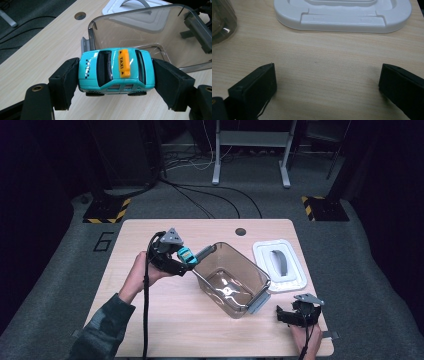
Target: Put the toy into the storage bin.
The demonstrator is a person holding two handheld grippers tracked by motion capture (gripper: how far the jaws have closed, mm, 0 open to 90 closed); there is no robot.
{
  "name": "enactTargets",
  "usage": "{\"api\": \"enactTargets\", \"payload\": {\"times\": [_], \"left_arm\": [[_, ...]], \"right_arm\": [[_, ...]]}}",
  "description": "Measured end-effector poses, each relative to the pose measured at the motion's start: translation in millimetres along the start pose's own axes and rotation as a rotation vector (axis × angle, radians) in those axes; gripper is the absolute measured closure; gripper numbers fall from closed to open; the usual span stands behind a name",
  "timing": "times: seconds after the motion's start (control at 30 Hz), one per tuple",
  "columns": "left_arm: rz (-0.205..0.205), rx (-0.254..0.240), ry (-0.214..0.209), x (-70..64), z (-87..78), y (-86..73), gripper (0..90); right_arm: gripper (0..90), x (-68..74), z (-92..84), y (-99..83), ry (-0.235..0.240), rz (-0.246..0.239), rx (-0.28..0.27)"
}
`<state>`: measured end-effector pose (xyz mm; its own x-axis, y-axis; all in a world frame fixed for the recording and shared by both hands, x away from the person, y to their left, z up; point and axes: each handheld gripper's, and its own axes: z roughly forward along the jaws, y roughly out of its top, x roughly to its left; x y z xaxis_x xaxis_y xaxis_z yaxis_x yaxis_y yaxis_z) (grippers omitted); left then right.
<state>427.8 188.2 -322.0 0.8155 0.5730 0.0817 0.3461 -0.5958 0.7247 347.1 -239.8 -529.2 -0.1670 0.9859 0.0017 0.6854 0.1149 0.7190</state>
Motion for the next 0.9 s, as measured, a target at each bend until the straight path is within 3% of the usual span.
{"api": "enactTargets", "payload": {"times": [0.9], "left_arm": [[0.06, 0.058, -0.064, -10.5, 34.5, 58.8, 24.7]], "right_arm": [[0.9, 0.0, 0.0, 0.0, 0.0, 0.0, 0.0]]}}
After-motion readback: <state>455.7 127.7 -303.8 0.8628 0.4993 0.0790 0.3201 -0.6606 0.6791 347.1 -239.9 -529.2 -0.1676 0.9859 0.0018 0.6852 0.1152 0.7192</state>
